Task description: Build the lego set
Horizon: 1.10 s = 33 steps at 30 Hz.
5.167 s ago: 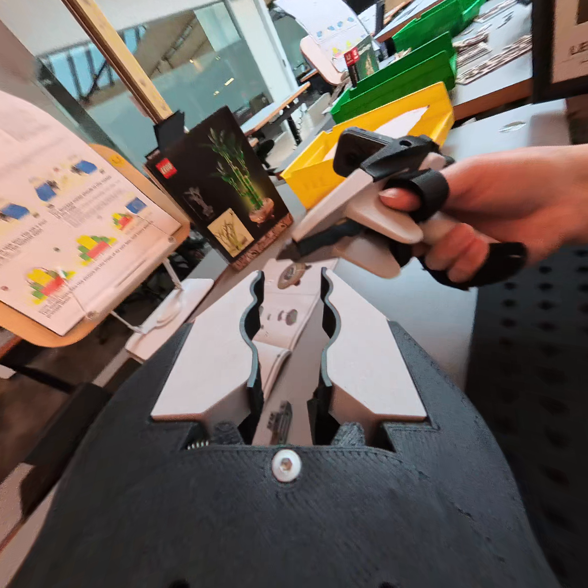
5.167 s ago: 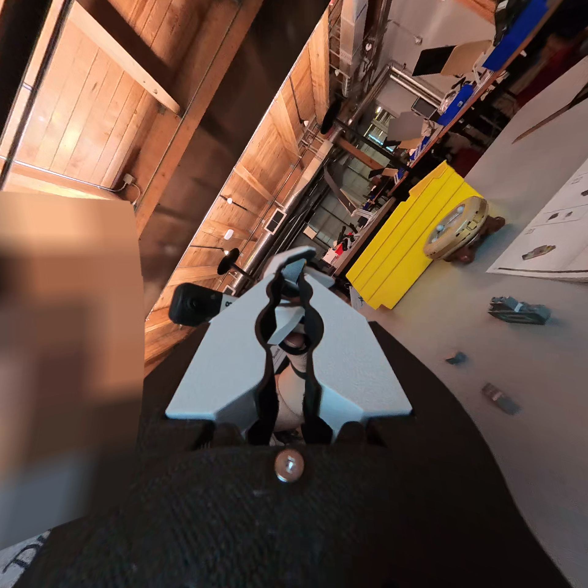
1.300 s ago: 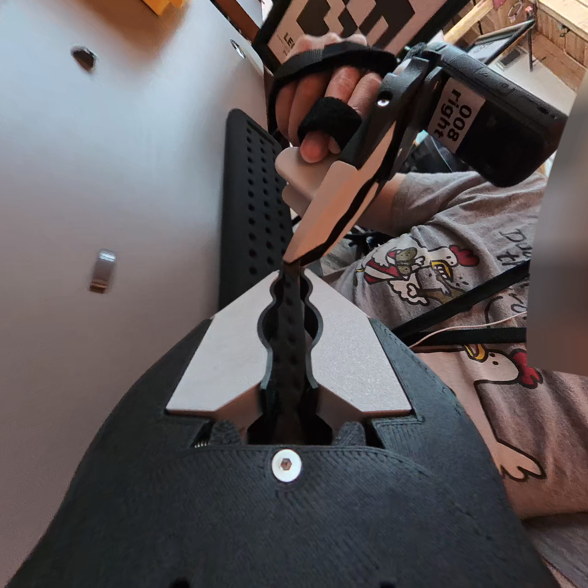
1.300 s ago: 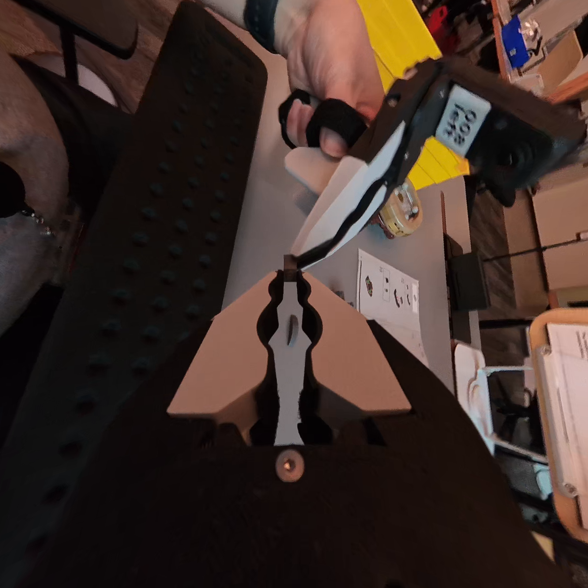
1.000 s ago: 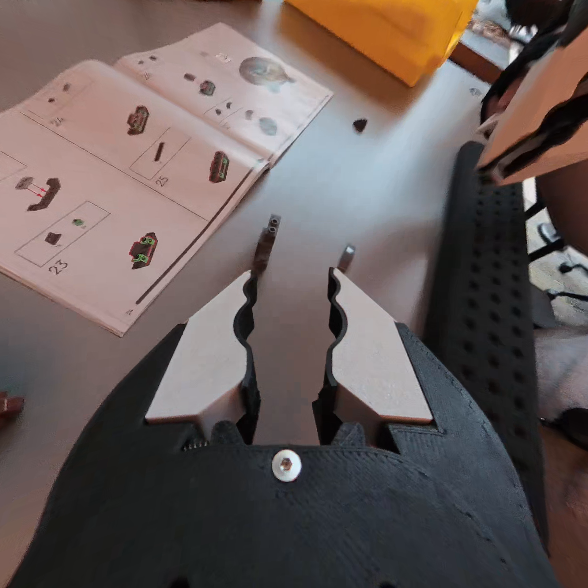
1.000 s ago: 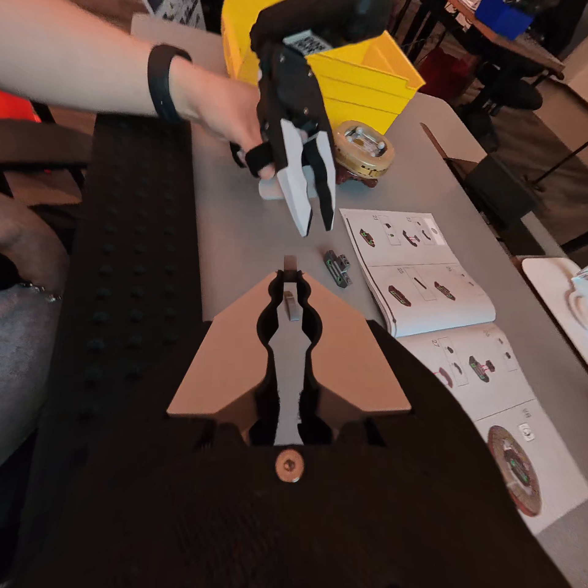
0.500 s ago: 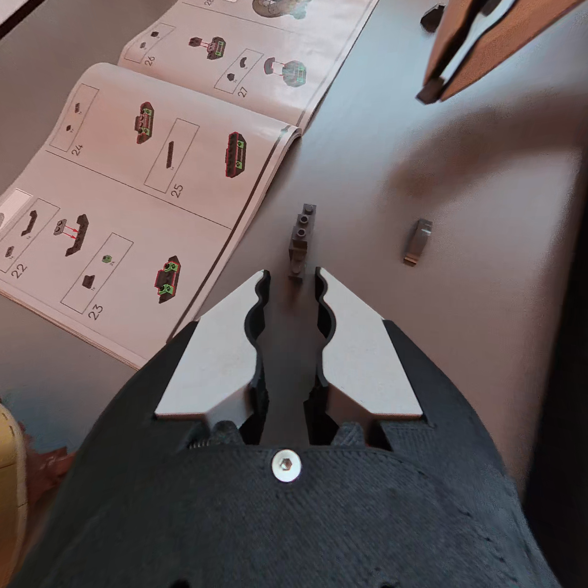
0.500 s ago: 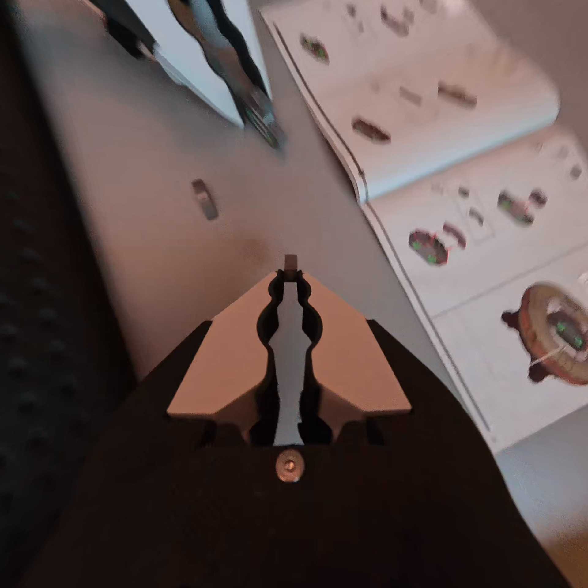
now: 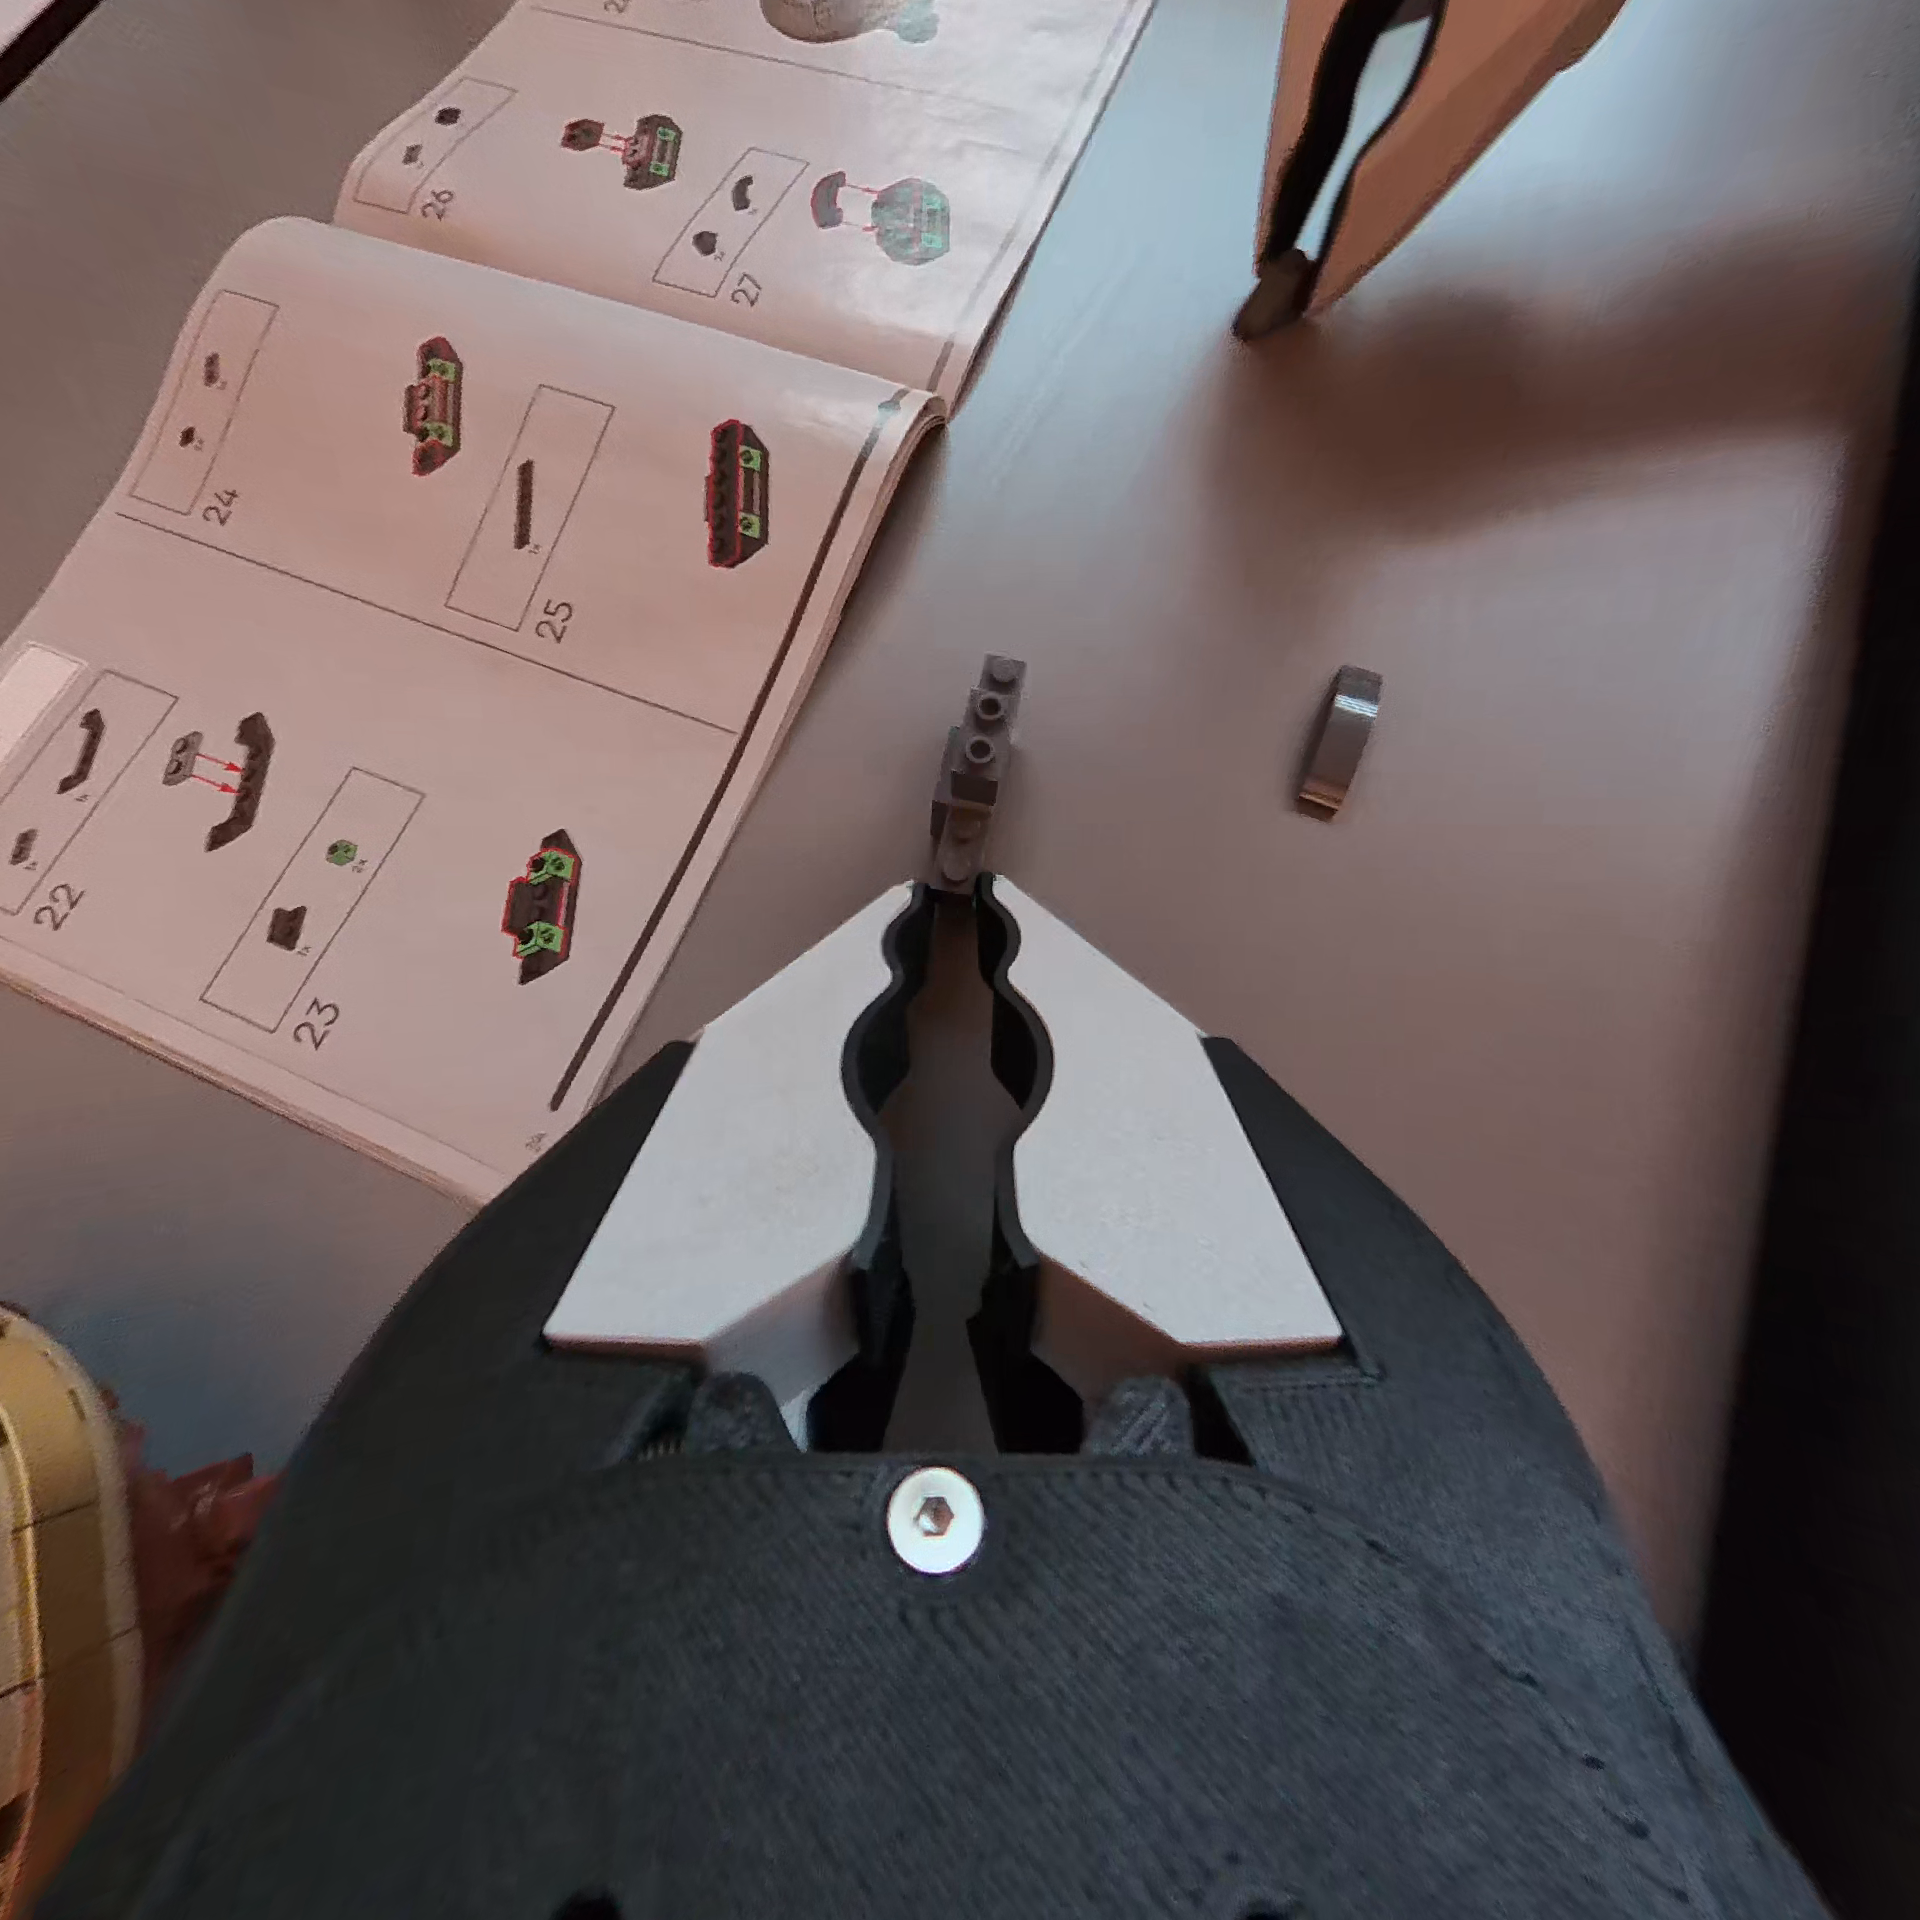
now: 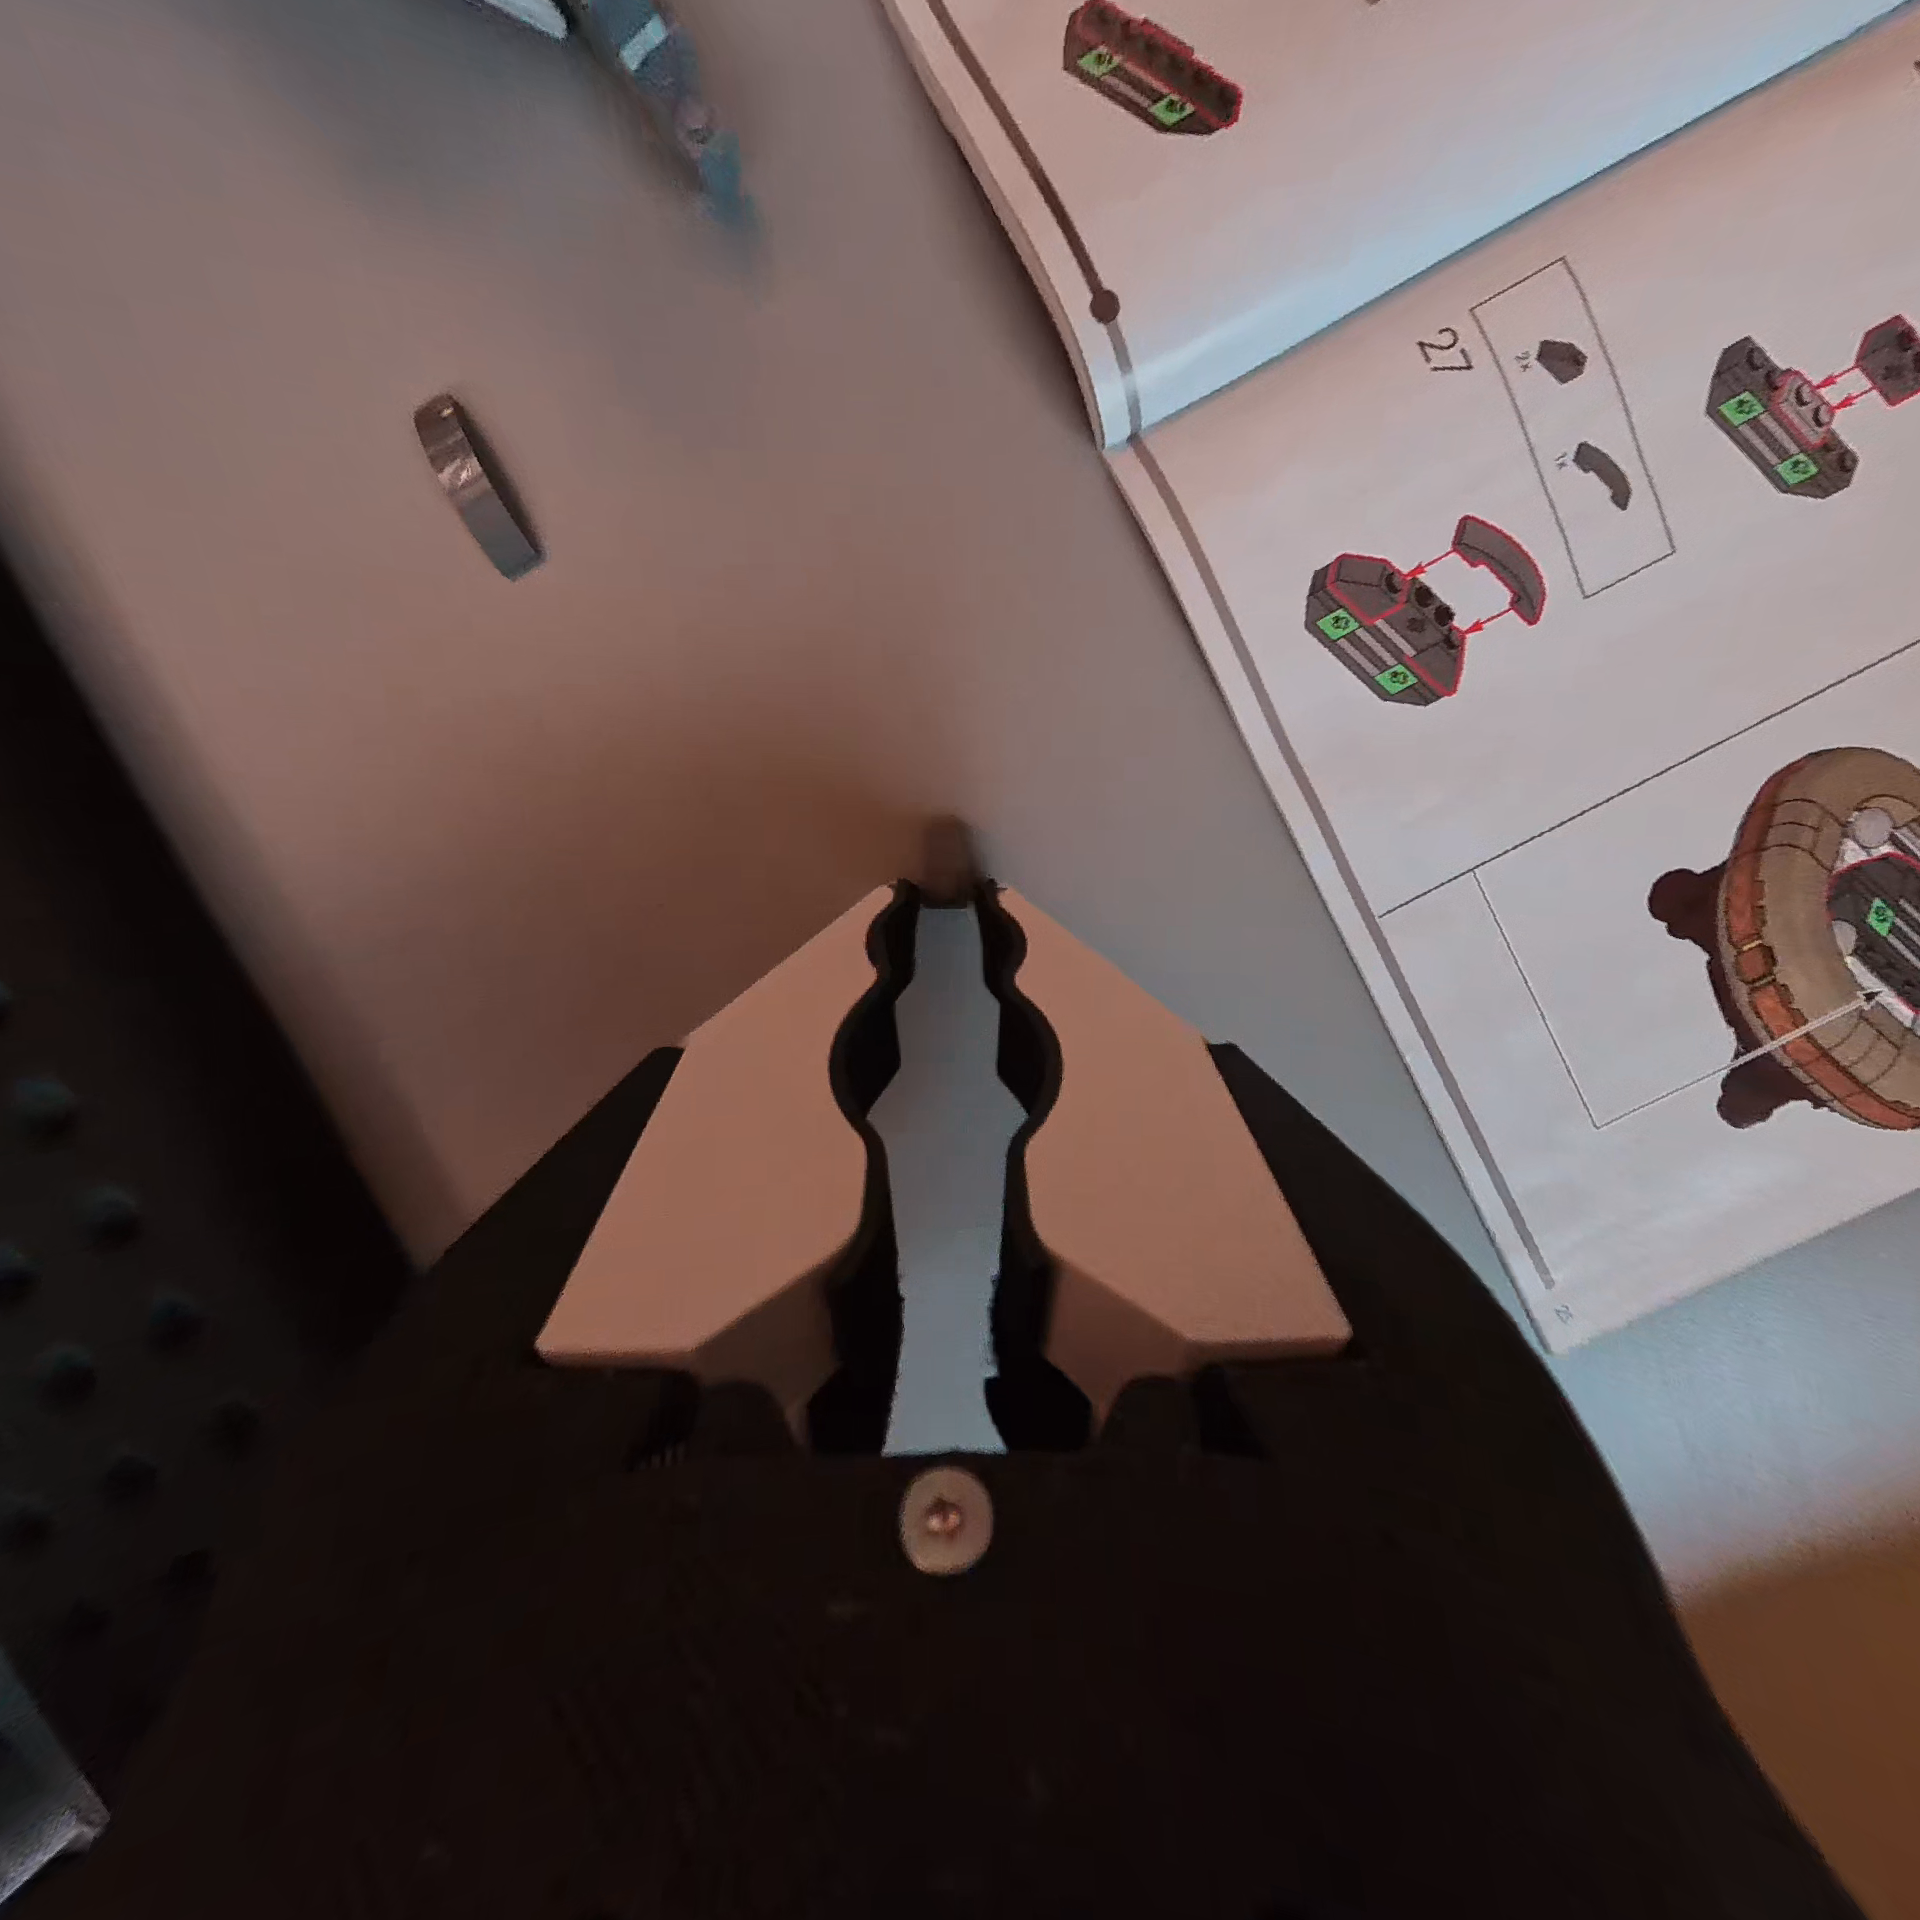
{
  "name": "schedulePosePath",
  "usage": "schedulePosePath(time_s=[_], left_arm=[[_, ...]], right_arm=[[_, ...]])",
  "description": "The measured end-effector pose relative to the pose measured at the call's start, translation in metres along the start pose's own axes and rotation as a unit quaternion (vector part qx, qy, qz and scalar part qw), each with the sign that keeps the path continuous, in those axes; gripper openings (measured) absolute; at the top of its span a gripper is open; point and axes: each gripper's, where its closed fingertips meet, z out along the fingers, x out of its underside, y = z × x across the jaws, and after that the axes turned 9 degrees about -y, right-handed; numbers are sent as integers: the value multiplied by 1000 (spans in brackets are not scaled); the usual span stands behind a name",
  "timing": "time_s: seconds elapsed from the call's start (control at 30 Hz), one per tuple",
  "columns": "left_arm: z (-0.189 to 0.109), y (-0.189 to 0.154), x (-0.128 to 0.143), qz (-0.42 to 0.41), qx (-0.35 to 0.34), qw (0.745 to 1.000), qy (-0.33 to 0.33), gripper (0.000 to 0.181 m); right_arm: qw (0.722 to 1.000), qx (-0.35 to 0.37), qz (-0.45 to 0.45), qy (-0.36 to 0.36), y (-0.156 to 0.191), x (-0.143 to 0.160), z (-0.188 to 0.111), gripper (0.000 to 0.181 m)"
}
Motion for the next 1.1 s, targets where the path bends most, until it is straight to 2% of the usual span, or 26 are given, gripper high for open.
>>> schedulePosePath(time_s=[0.03, 0.1, 0.17, 0.27, 0.3, 0.37, 0.43, 0.53, 0.57, 0.63, 0.73, 0.77, 0.83, 0.87, 0.9, 0.97, 1.03, 1.1], left_arm=[[-1, 2, -1, 1, -5, 1000, -4, 7], [-3, 3, -3, 1, -7, 1000, -11, 8], [-3, 3, -2, 0, -3, 1000, -10, 7], [-2, -2, -1, 3, 11, 1000, -12, 7], [-2, -4, -1, 5, 18, 1000, -10, 6], [-2, -5, -1, 11, 22, 1000, -7, 6], [-3, -7, -1, 23, 25, 999, -8, 6], [-8, -12, -3, 53, 24, 998, -20, 6], [-11, -15, -5, 62, 28, 997, -28, 6], [-16, -19, -8, 76, 33, 996, -39, 6], [-20, -24, -13, 62, 48, 996, -53, 6], [-22, -22, -16, 37, 44, 997, -56, 11], [-30, -17, -23, -29, 35, 997, -68, 47], [-37, -18, -33, -59, 42, 993, -96, 52], [-44, -19, -48, -90, 49, 985, -140, 48], [-62, -25, -79, -147, 79, 956, -240, 41], [-79, -23, -104, -190, 97, 921, -326, 38], [-88, -24, -118, -198, 110, 903, -366, 36]], right_arm=[[1000, 0, -4, -1, 1, -1, 0, 17], [1000, -3, -8, -3, 3, -3, -2, 24], [999, 11, -28, -29, 1, -17, -7, 27], [986, -18, -107, -126, 24, -74, -8, 35], [979, -38, -139, -143, 38, -91, -2, 37], [970, -54, -199, -131, 53, -108, 21, 38], [969, -61, -220, -93, 57, -113, 46, 37], [970, -91, -216, -70, 64, -116, 66, 37], [969, -91, -219, -68, 63, -116, 68, 35], [965, -105, -226, -79, 67, -117, 66, 15], [962, -125, -226, -89, 75, -116, 58, 12], [963, -140, -211, -97, 78, -115, 54, 11], [966, -154, -141, -154, 76, -127, 41, 10], [961, -173, -89, -195, 76, -137, 31, 10], [946, -212, -39, -241, 80, -150, 17, 10], [903, -284, 37, -319, 86, -174, -14, 10], [875, -317, 62, -359, 89, -187, -34, 10], [877, -305, 52, -367, 90, -189, -37, 10]])
